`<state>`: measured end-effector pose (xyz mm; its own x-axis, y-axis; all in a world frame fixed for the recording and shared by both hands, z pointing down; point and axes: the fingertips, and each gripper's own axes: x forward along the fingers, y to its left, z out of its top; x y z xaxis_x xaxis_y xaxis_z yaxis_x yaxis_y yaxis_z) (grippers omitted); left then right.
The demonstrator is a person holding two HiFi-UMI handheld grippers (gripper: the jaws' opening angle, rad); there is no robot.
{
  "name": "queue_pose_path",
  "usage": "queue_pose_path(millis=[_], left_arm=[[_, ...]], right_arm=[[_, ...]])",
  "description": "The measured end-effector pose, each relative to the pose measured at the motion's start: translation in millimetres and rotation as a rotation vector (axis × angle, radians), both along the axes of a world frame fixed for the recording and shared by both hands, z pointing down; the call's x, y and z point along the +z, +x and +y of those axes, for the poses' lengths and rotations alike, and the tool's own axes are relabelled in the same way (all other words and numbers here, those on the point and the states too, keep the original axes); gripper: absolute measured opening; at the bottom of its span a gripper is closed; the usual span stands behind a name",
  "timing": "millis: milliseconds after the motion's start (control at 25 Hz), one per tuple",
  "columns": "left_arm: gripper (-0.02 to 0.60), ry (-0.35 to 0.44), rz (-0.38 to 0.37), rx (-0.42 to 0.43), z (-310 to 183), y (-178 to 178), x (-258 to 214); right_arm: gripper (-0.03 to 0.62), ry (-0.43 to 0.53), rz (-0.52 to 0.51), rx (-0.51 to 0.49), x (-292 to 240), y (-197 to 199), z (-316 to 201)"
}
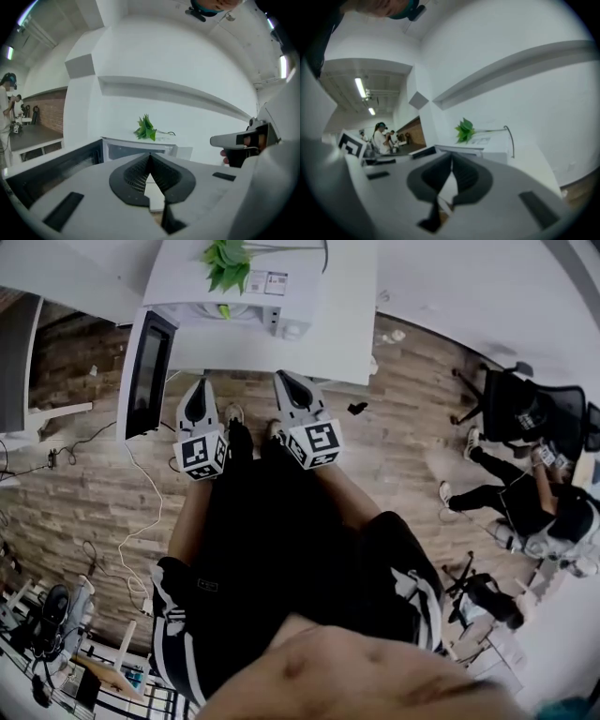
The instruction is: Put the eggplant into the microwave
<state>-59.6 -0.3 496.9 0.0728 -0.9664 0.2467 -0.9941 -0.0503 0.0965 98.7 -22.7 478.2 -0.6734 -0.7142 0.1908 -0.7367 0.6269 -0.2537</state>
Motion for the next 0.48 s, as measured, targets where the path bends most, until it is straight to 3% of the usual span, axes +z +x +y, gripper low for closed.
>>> queue_pose_path(millis=[240,480], left_arm=[[0.031,0.108,-0.041,-0.017,30,5,-61],[0.032,0.158,-0.067,0.017,43,7,-88]], right_arm=[[0.032,0.013,-0.021,-0.006,-15,4,14],[0.032,0.017,-0.017,0.013,-28,0,29]])
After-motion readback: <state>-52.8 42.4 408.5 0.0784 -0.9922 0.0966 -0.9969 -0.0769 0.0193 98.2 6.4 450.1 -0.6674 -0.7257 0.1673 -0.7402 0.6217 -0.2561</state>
